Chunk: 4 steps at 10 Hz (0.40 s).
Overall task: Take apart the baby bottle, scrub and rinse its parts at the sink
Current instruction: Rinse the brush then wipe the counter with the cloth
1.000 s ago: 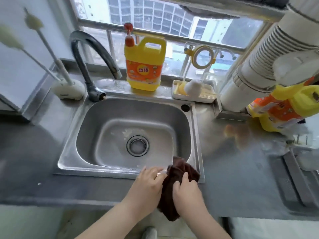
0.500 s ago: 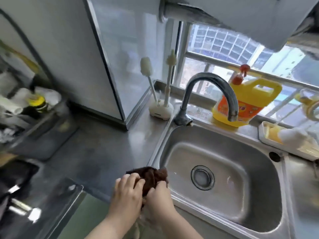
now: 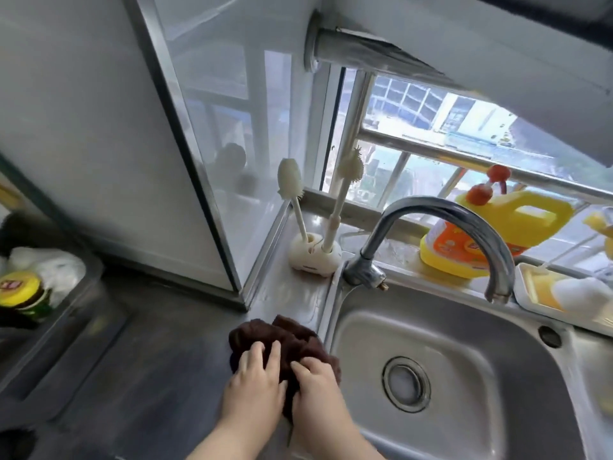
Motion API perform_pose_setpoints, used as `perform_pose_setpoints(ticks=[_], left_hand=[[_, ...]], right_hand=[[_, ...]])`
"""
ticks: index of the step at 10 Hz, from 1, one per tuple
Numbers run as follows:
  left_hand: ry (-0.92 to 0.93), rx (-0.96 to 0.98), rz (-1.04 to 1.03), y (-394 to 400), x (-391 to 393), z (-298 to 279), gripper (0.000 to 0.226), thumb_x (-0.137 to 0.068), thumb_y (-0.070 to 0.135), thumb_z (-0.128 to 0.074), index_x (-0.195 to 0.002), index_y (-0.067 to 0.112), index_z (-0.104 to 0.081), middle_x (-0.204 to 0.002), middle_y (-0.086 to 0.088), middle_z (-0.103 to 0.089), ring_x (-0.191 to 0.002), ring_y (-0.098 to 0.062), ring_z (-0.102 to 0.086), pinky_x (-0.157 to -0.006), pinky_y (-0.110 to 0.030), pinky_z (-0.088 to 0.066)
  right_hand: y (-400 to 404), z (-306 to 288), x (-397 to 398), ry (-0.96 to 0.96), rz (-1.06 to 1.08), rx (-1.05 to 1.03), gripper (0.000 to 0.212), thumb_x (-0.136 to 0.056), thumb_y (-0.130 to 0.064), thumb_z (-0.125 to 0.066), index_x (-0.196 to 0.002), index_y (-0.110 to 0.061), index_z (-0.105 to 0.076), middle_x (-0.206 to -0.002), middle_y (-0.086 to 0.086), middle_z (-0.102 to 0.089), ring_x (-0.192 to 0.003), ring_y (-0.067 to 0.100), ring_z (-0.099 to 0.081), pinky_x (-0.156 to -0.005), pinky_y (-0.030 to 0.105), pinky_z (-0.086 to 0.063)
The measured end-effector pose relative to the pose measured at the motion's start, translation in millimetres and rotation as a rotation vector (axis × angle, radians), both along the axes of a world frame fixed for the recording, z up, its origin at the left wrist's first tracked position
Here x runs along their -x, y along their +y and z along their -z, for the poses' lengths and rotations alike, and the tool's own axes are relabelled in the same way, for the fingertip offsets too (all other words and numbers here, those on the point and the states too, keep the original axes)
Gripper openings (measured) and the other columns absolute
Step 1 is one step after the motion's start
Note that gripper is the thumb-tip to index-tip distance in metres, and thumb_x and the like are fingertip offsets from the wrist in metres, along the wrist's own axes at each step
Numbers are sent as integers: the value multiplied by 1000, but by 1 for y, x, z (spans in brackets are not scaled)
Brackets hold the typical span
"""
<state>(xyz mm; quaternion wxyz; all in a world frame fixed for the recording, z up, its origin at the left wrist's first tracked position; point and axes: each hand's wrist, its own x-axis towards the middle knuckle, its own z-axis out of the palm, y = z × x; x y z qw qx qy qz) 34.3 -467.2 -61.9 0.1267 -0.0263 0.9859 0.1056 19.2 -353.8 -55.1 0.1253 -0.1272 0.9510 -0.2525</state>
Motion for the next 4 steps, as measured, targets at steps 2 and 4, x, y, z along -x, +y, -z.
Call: perform_pose_setpoints(ticks=[2,4], left_hand=[[7,-98,-62,1,54,-17,66,-97,38,-38,-151,24,-3,-150,-2,-14,-138,-20,-19,-107,-29,-30],[-15,27,-15,2,70,-31,59,-95,36,-43,-148,20,-22,-140,-6,-33,-127,-24,-37,-100,-35,-39]], right_hand=[[-1,-3,63,-150,-20,-18,49,-91,-13,-39,-140,-8,-42,-145,6,-37,-134,22,-33,-109,17,-19],[33,-35,64,-166,-32,168,50,-87,-5,-46,-135,-17,-50,-138,0,-50,-128,9,-44,-105,6,-20]])
